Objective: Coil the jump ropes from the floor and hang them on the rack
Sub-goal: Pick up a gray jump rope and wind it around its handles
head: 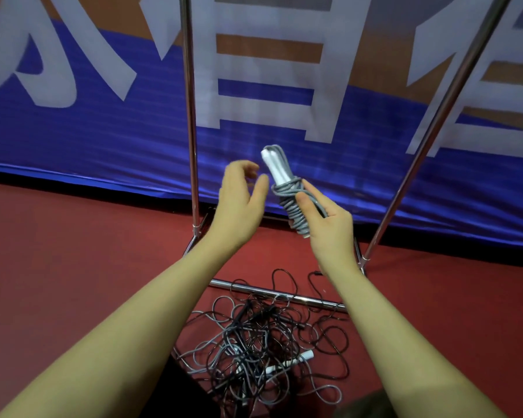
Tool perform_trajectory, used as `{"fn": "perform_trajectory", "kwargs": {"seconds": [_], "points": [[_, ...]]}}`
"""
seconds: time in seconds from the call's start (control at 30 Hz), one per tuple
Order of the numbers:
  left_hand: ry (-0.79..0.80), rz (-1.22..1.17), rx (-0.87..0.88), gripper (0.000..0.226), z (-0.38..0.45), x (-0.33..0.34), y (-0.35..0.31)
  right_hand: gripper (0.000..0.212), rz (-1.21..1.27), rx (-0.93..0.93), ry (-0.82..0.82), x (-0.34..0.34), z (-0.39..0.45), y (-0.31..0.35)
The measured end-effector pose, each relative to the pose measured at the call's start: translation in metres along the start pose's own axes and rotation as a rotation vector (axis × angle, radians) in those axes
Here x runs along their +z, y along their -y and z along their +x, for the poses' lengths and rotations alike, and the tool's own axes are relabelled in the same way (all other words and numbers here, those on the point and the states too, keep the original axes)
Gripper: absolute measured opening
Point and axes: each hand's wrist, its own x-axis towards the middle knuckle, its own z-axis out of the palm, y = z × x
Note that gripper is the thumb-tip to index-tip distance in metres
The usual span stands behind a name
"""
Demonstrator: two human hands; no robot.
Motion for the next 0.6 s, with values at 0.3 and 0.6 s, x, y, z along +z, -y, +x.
{"fn": "perform_trajectory", "kwargs": {"seconds": [0.3, 0.6], "points": [[0.285, -0.131, -0.132, 0.039, -0.018, 0.017, -0.009, 0.022, 0.152, 0.097, -0.058, 0.000, 0.009, -0.008], [0.329, -0.203, -0.157, 0.037, -0.014, 0.015, -0.003, 0.013, 0.126, 0.071, -0.040, -0.007, 0.016, -0.005]]}}
